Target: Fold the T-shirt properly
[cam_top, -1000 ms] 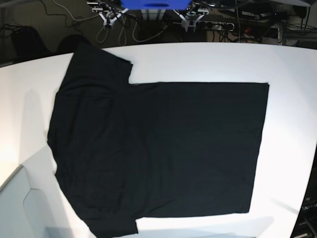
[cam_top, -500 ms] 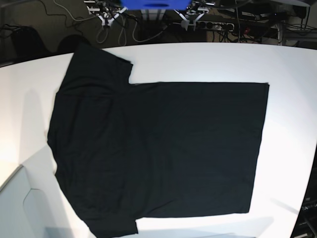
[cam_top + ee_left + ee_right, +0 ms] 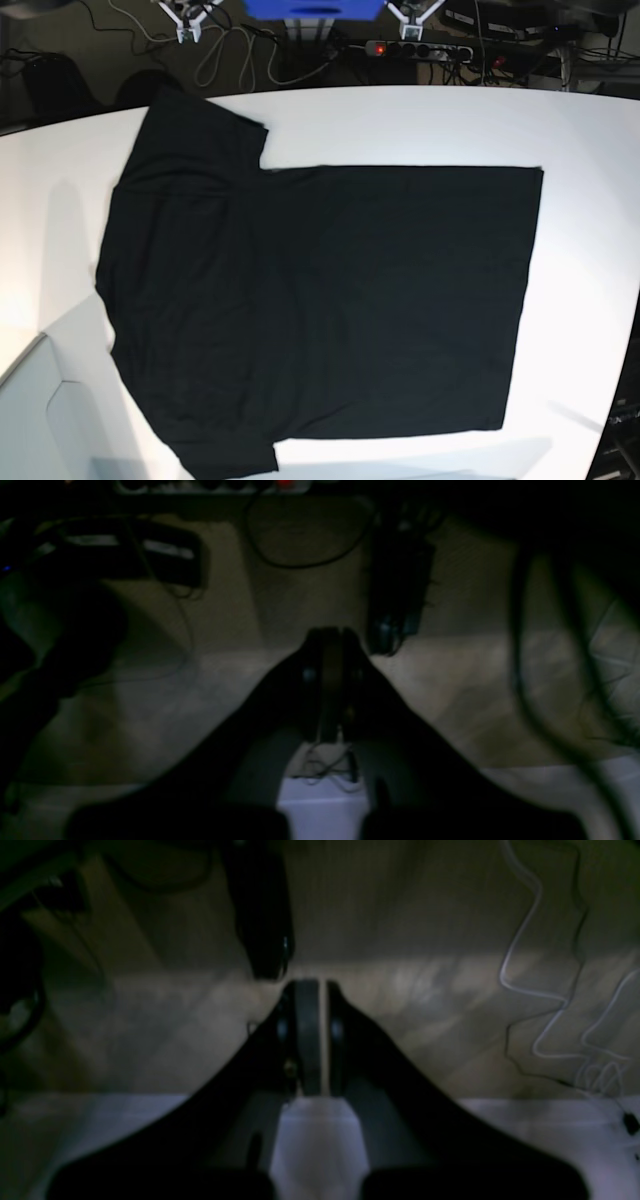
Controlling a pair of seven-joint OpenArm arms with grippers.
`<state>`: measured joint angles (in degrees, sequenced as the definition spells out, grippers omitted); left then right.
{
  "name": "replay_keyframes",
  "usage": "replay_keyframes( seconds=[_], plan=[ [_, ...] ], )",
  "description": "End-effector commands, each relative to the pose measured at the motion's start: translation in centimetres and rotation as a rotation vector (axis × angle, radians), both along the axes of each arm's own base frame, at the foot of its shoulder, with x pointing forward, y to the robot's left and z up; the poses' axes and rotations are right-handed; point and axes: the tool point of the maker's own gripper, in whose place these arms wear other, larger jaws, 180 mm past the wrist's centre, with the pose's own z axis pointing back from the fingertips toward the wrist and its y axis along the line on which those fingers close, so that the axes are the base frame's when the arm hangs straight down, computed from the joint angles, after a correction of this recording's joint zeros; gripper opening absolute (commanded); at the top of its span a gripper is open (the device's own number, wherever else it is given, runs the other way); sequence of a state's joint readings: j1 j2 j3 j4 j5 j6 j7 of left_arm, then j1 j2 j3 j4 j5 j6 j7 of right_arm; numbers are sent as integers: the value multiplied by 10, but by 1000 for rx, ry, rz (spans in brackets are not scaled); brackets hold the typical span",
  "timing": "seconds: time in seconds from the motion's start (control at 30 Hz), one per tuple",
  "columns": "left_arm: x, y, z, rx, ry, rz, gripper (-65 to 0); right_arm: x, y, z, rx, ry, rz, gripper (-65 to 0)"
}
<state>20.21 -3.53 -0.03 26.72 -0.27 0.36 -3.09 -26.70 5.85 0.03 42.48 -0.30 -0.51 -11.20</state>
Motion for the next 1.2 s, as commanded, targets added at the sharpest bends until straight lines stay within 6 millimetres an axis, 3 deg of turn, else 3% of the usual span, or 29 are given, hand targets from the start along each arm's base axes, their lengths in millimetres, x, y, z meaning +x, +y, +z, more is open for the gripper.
replay_keyframes(
  seconds=[0.0,0.1,0.27,0.37,0.53,0.8,0.97,1.07,1.17],
  plan=[
    [-7,-5,4,-13,-11,2,-648,-2,-4,7,3,-24,8,-650],
    [-7,6,16,1,-52,-18,-648,-2,-8,23,-1,-71,30,-650],
    [-13,5,43,-3,-121,-33,-649,0,-14,62,-5,-160,72,-650],
    [-12,15,66,7,-172,-60,-649,6,-12,91,4,-221,102,-650],
    [5,24,115,-37,-286,35,-649,18,-22,138,-20,-310,132,-650],
    [57,27,205,-133,-489,60,-650,58,-50,221,-117,-485,155,-650],
    [98,56,257,-40,-653,105,-647,90,-52,261,-150,-600,181,-649],
    [122,74,285,26,-755,125,-645,105,-51,271,-154,-649,186,-648],
    [139,80,301,43,-818,115,-608,122,-49,273,-156,-699,180,-577]
  ],
)
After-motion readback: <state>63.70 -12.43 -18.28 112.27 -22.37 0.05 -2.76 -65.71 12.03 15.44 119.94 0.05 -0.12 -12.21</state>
